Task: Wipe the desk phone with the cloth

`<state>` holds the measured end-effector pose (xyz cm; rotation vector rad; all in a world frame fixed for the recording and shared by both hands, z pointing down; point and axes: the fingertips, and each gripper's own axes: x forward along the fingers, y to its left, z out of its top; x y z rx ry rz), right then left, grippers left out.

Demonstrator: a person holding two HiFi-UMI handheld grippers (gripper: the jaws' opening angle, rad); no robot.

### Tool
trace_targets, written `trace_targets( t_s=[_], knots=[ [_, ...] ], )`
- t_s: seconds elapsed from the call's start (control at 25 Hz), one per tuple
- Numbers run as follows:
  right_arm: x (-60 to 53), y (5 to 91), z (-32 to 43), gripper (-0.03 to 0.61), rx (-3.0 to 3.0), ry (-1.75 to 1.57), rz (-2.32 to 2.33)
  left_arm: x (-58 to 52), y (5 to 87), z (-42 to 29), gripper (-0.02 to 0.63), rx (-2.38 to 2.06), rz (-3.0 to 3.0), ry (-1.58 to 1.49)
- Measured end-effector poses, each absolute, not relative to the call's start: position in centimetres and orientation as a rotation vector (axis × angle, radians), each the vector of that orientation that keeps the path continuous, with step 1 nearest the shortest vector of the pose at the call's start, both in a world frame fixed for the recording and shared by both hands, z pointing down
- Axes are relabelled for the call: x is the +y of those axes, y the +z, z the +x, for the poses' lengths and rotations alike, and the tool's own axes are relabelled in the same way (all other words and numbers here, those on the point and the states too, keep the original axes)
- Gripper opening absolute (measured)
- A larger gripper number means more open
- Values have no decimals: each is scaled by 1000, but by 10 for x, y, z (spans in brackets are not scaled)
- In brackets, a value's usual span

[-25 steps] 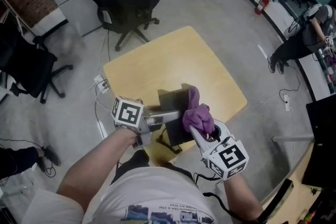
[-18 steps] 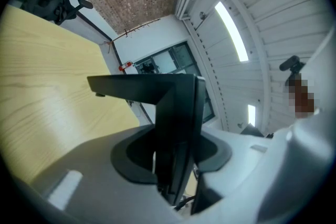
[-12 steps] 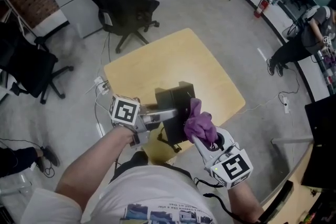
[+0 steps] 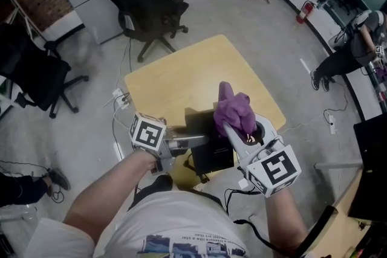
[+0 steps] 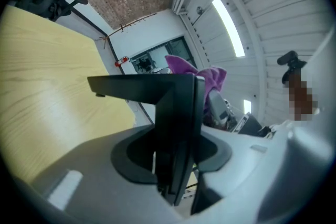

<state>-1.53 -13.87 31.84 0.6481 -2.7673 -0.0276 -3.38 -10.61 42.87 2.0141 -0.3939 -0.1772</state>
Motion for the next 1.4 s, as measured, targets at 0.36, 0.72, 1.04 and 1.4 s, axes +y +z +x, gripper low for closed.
trace_targets(
  t_s=[0.36, 0.72, 1.04, 1.4],
  knots=[
    [-105, 357, 0, 103, -2701, 63, 593, -102, 425, -43, 179, -405, 2009, -196],
    [-50, 401, 32, 104, -2616, 208, 575, -102, 423, -53, 179, -420, 2009, -203],
    [-67, 357, 33, 104, -2684, 105, 641, -100, 420, -57, 179, -403, 2018, -199],
    [-129, 313, -1, 104, -2766, -27, 694, -88, 419, -49, 179, -363, 2025, -186]
  ],
)
